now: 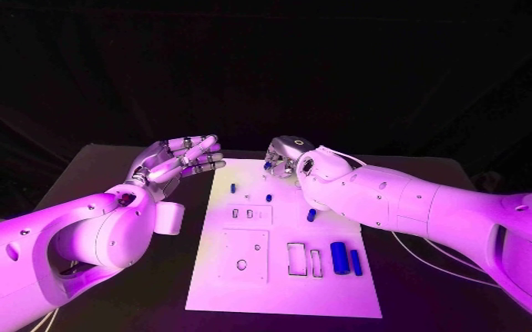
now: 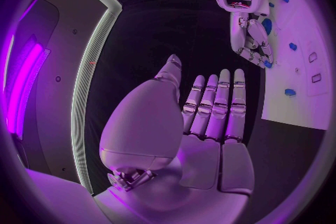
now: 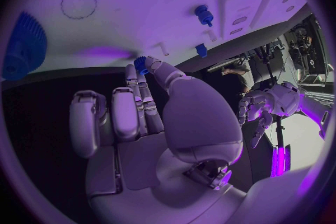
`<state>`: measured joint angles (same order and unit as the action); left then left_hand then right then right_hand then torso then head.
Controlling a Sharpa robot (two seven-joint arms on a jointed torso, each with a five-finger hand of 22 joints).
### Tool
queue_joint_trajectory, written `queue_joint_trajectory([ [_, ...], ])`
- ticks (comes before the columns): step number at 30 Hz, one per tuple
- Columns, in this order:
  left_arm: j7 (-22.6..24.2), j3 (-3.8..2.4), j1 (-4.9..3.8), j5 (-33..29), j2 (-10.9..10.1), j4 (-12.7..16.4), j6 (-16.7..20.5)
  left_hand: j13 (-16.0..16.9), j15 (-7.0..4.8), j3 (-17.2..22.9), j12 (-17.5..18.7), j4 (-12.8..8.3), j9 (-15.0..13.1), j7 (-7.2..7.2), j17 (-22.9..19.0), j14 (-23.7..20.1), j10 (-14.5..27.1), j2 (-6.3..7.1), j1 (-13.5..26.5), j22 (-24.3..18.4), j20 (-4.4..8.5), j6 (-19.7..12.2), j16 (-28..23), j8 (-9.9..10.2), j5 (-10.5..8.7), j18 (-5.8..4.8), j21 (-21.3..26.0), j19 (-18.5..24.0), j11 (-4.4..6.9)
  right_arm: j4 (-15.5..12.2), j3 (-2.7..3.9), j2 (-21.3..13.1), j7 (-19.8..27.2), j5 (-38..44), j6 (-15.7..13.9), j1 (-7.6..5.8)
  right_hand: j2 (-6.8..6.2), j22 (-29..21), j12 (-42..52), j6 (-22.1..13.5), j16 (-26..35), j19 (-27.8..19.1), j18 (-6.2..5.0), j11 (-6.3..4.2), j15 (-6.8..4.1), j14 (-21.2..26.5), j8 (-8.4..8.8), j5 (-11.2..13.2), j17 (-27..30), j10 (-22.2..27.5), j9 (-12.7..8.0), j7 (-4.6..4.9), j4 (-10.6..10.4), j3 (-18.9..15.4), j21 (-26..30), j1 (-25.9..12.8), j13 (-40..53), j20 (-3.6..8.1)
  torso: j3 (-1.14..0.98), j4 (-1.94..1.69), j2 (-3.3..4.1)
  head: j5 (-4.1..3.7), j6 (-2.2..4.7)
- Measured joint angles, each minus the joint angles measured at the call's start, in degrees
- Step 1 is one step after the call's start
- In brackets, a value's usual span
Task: Assemble the parts on the task board
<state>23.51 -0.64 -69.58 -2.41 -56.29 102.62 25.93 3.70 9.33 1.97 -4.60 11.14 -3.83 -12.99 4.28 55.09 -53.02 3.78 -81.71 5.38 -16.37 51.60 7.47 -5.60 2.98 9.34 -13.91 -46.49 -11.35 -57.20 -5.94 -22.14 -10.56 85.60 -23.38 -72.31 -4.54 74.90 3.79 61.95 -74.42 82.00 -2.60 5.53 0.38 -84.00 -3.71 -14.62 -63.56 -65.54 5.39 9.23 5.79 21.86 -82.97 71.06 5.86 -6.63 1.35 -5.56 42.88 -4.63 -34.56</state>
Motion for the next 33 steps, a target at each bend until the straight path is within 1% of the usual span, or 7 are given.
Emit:
queue_joint_trajectory([
  [4,-0.05,0.0,-0.02,0.0,-0.03,-0.03,-0.01,0.0,0.0,0.0,0.24,0.0,0.0,0.0,0.0,0.0,0.0,0.0,0.0,-0.05,0.0,0.0,0.0,0.0,0.0,0.0,0.0,0.0,0.0,-0.09,-0.02,-0.11,-0.03,-0.06,0.18,0.05,-1.4,-0.38,-0.02,-4.28,1.68,-1.91,0.0,0.79,0.66,-0.02,0.05,0.0,2.6,3.38,-1.07,0.78,-0.6,-0.6,2.01,-0.23,-0.52,-0.76,0.0,0.04,0.02,0.04,-0.01],
  [10,-0.12,0.0,-0.06,0.0,-0.18,-0.18,-0.02,0.0,0.0,0.0,0.28,0.0,0.0,0.0,0.0,0.0,0.0,0.0,0.0,-0.05,0.0,0.0,0.0,0.0,0.0,0.0,0.0,0.0,0.0,-2.72,-0.02,-1.98,-0.11,-0.12,0.12,0.0,-1.46,-0.6,0.27,-4.89,1.74,-2.1,0.0,1.02,0.66,-0.02,0.05,0.0,2.85,3.62,-1.16,0.84,-1.07,-1.07,2.22,-0.24,-0.53,-0.72,-0.03,0.15,0.02,0.04,0.13],
  [16,-0.18,0.0,-0.11,0.0,-0.68,-0.21,-0.04,0.0,0.0,-0.16,0.28,-0.16,0.0,0.0,0.01,0.0,0.0,0.0,0.0,-0.05,0.0,0.0,0.0,0.0,0.0,0.0,0.0,0.0,0.0,-10.82,0.2,-9.09,-0.15,-0.86,-0.7,-0.86,-1.46,0.05,2.47,-2.21,0.07,-0.44,-0.01,0.34,0.65,-0.02,-0.96,-1.63,0.61,0.96,-0.5,0.47,-1.37,-1.24,0.84,-0.24,0.2,-0.62,-0.14,0.41,0.04,-0.01,0.41],
  [20,-0.25,0.02,-0.33,0.0,-0.98,-0.19,-0.06,0.0,0.0,-0.16,0.28,-0.16,0.0,0.0,0.01,0.0,0.0,0.0,0.0,-0.05,0.0,0.0,0.0,0.0,0.0,0.0,0.0,0.0,0.0,-15.96,0.41,-14.72,0.04,-3.14,-1.78,-2.09,-1.46,0.05,4.96,-1.33,-1.63,1.25,-0.01,-0.73,0.08,0.08,-1.15,-2.8,-1.69,-3.56,-0.33,-0.04,-2.16,-1.36,-0.78,-0.24,1.45,0.05,-0.18,0.94,0.08,-0.08,0.72],
  [23,-0.33,0.01,-0.57,0.0,-1.03,-0.23,-0.1,0.0,0.0,-0.16,0.27,-0.16,0.0,0.0,0.01,0.0,0.0,0.0,0.0,-0.08,-0.12,0.0,0.0,0.0,0.0,0.0,0.0,-0.12,0.0,-19.01,0.44,-18.5,0.22,-5.24,-2.14,-2.7,-3.11,0.05,8.38,-1.52,-2.75,1.93,-0.01,-1.96,-1.04,-0.02,-1.15,-2.34,-3.27,-8.74,-0.28,-0.66,-2.85,-3.09,-1.89,-0.93,3.55,0.61,-0.21,1.46,0.14,0.0,0.91],
  [27,-0.42,0.01,-0.68,0.0,-0.99,-0.43,-0.22,0.0,0.0,-0.16,0.28,-0.16,0.0,0.0,0.01,0.0,0.0,0.0,0.0,-0.1,-0.21,0.0,0.01,0.0,0.0,0.01,0.0,-0.21,0.0,-20.71,0.49,-21.85,0.32,-7.74,-1.82,-3.08,-4.49,0.04,22.5,-2.79,-5.54,2.01,0.61,-3.7,-2.22,-0.02,-1.85,-2.39,-7.3,-11.06,0.12,-1.79,-4.15,-8.75,-3.66,-1.09,16.52,2.0,-0.34,1.85,0.24,0.02,1.05],
  [33,-0.52,0.01,-0.75,0.0,-0.93,-0.71,-0.38,0.0,-0.14,-0.16,0.28,-0.16,0.0,0.0,0.01,0.14,0.0,0.0,0.0,-0.09,0.07,0.0,0.01,0.0,0.0,0.58,-0.13,-1.01,0.0,-20.51,0.54,-23.13,-0.13,-10.94,0.85,-3.34,-2.71,0.04,52.51,-7.2,-9.06,2.0,0.91,-2.35,-1.48,0.06,-3.8,-3.34,-11.37,-5.06,0.95,-0.91,-6.91,-14.36,-4.23,1.22,47.97,1.72,-0.38,1.91,0.27,-0.21,0.91],
])
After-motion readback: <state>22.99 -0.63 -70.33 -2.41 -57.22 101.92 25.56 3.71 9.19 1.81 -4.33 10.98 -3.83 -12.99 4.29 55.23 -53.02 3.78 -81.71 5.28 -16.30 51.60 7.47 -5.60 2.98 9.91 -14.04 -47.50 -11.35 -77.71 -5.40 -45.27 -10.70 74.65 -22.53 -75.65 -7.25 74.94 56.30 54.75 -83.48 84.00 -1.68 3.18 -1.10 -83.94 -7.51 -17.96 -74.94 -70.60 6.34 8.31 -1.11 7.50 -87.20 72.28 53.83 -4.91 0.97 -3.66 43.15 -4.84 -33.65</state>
